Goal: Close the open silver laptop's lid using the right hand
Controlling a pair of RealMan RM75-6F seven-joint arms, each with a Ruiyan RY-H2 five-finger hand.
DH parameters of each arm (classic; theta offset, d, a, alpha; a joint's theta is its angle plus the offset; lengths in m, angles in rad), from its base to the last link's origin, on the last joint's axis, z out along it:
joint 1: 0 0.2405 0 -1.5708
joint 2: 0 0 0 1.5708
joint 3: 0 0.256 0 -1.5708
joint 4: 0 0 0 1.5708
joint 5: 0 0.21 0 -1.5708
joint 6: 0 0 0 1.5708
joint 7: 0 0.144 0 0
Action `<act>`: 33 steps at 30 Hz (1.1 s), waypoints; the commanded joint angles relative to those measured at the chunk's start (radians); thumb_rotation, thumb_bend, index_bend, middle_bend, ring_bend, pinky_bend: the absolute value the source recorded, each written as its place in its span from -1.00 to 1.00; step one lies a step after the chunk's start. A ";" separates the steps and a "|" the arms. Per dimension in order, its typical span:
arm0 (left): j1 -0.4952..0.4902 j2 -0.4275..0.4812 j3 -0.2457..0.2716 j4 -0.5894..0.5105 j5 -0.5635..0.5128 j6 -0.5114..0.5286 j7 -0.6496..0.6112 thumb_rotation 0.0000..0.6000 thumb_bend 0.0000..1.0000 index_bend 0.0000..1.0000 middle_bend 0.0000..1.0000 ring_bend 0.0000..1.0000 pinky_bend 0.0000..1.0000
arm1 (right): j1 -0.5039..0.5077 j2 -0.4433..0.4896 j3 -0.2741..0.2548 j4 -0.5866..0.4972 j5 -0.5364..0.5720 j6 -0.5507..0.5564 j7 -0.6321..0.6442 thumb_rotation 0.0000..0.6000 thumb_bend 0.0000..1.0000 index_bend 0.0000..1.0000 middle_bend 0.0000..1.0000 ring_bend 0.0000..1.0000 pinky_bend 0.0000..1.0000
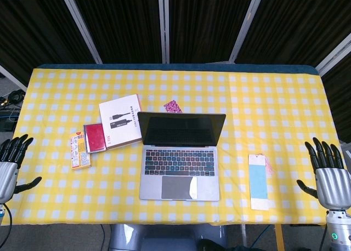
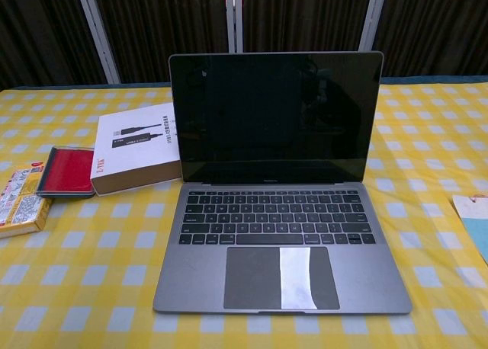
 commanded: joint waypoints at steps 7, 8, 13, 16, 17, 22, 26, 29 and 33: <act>-0.001 -0.001 0.003 -0.001 -0.002 -0.007 0.000 1.00 -1.00 -1.00 -1.00 -1.00 -1.00 | 0.002 0.003 -0.006 -0.002 0.001 -0.015 0.008 1.00 -1.00 -1.00 -1.00 -1.00 -1.00; -0.002 -0.001 0.003 -0.001 -0.002 -0.009 0.001 1.00 -1.00 -1.00 -1.00 -1.00 -1.00 | 0.003 0.002 -0.008 -0.002 0.001 -0.020 0.010 1.00 -1.00 -1.00 -1.00 -1.00 -1.00; -0.005 -0.003 0.001 0.002 0.000 -0.010 0.005 1.00 -1.00 -1.00 -1.00 -1.00 -1.00 | 0.023 0.000 -0.013 -0.003 -0.001 -0.058 0.017 1.00 -1.00 -1.00 -1.00 -1.00 -1.00; -0.005 -0.003 -0.003 0.004 -0.009 -0.012 0.003 1.00 -1.00 -1.00 -1.00 -1.00 -1.00 | 0.059 0.001 0.003 0.002 0.003 -0.102 0.053 1.00 -0.96 -1.00 -1.00 -1.00 -1.00; -0.005 -0.003 -0.004 0.005 -0.013 -0.012 0.005 1.00 -1.00 -1.00 -1.00 -1.00 -1.00 | 0.078 0.003 0.014 0.014 0.010 -0.126 0.063 1.00 -0.83 -1.00 -1.00 -1.00 -1.00; -0.013 -0.006 -0.012 0.007 -0.028 -0.025 0.012 1.00 -1.00 -1.00 -1.00 -1.00 -1.00 | 0.201 0.046 0.081 0.013 0.048 -0.276 0.080 1.00 0.29 -1.00 -1.00 -1.00 -1.00; -0.016 -0.011 -0.017 0.012 -0.043 -0.035 0.022 1.00 -1.00 -1.00 -1.00 -1.00 -1.00 | 0.269 0.079 0.119 -0.023 0.077 -0.360 0.101 1.00 0.90 -1.00 -1.00 -1.00 -1.00; -0.023 -0.022 -0.024 0.030 -0.060 -0.048 0.035 1.00 -1.00 -1.00 -1.00 -1.00 -1.00 | 0.356 0.100 0.168 -0.044 0.113 -0.460 0.131 1.00 1.00 -1.00 -1.00 -1.00 -1.00; -0.033 -0.031 -0.033 0.048 -0.083 -0.070 0.025 1.00 -1.00 -1.00 -1.00 -1.00 -1.00 | 0.490 0.123 0.232 -0.066 0.207 -0.646 0.168 1.00 1.00 -1.00 -1.00 -1.00 -1.00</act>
